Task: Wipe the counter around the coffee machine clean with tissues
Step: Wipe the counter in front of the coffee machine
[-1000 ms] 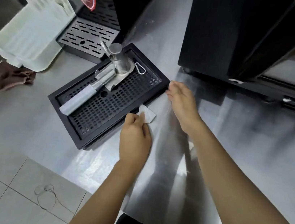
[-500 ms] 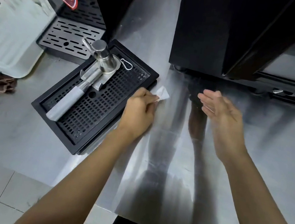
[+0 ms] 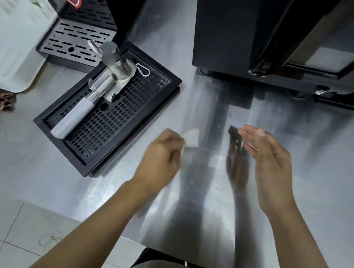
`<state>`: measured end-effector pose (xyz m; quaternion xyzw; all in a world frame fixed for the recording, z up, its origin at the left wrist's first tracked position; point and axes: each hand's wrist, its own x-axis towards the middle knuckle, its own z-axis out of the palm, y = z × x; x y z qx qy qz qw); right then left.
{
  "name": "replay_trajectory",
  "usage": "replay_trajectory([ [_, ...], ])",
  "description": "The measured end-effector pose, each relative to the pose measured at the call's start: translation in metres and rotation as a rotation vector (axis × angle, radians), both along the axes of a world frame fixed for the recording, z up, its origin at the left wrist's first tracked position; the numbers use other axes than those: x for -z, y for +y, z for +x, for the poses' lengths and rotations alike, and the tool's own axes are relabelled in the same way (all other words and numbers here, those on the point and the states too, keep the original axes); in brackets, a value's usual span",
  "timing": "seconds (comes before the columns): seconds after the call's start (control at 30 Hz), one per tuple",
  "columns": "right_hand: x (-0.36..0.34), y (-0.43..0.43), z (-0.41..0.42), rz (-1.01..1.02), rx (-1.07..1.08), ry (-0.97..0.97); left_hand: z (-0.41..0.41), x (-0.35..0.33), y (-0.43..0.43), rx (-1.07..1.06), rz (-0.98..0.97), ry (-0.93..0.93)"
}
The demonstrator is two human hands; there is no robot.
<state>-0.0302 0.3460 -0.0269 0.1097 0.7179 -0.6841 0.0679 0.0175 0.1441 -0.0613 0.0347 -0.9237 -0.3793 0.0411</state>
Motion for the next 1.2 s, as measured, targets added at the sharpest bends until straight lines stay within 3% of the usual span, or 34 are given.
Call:
replay_trajectory([
  [0.1,0.001,0.012,0.004,0.0,0.005,0.015,-0.015,-0.003,-0.017,-0.227,-0.13,0.016],
  [0.23,0.002,0.025,0.011,0.002,0.01,0.019,-0.013,0.007,-0.008,-0.191,-0.217,-0.003],
  [0.43,-0.002,0.042,0.016,0.001,-0.008,0.033,0.031,0.011,0.043,-0.022,-0.088,0.067],
  [0.57,-0.003,0.055,0.017,0.011,-0.026,0.046,0.061,0.003,0.09,0.222,0.157,-0.052],
  [0.67,-0.004,0.066,0.021,0.022,-0.038,0.062,0.036,-0.008,0.066,-0.042,0.235,0.014],
  [0.73,-0.003,0.074,0.025,0.017,-0.03,0.062,0.003,-0.006,0.035,-0.229,0.073,0.065],
  [0.8,-0.002,0.079,0.029,0.009,-0.012,0.055,-0.028,0.0,0.017,-0.291,-0.039,-0.016],
  [0.97,0.002,0.087,0.034,0.003,0.003,0.043,-0.047,0.017,0.054,-0.023,-0.106,0.031],
  [1.2,-0.004,0.093,0.031,0.018,0.027,0.062,0.008,0.015,0.131,0.494,0.095,0.005],
])
